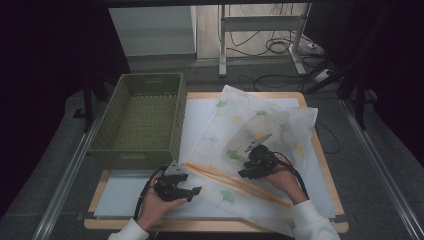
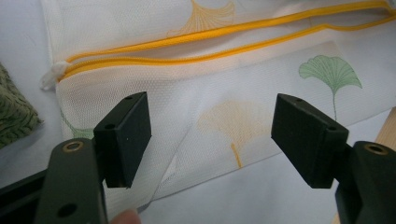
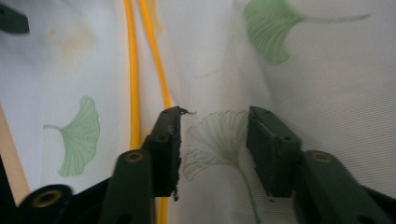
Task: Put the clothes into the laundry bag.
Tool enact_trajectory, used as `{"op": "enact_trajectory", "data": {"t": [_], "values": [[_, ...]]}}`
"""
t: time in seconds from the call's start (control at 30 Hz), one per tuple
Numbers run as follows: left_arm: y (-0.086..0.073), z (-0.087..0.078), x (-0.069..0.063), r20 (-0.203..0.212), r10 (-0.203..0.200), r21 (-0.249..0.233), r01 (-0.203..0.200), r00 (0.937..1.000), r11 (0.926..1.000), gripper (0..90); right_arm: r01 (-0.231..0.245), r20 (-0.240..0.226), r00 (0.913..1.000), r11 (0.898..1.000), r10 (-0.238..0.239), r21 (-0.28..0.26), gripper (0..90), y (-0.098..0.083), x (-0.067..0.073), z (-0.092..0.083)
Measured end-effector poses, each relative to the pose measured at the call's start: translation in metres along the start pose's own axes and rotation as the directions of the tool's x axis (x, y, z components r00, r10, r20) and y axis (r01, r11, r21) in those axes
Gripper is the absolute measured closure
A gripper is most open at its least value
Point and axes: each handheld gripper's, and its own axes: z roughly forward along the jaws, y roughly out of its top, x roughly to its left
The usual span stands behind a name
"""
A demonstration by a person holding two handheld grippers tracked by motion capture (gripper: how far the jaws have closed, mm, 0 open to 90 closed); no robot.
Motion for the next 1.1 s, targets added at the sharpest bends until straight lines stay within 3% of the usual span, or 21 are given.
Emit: {"op": "enact_trajectory", "data": {"t": [0.2, 0.6, 0.87, 1.1], "values": [[0.0, 0.0, 0.001, -0.002, -0.002, -0.003, 0.002, 1.0, 1.0, 28.2, -0.019, 0.018, 0.9996, 0.996, 0.021, -0.086, 43.0, 0.0, -0.003, -0.012], [-0.001, -0.004, 0.001, -0.012, -0.01, -0.027, 0.01, 0.9999, 0.9996, 26.9, -0.023, 0.066, 0.9972, 0.983, 0.035, -0.181, 36.4, 0.002, -0.002, -0.031], [-0.003, -0.007, 0.003, -0.026, -0.02, -0.035, 0.019, 0.9995, 0.9992, 26.9, -0.036, 0.085, 0.9949, 0.977, 0.055, -0.211, 32.8, -0.006, -0.006, -0.035], [-0.003, -0.008, 0.007, -0.017, -0.025, -0.037, 0.024, 0.9995, 0.999, 26.9, -0.054, 0.105, 0.9911, 0.968, 0.082, -0.245, 31.5, -0.023, -0.009, -0.046]]}}
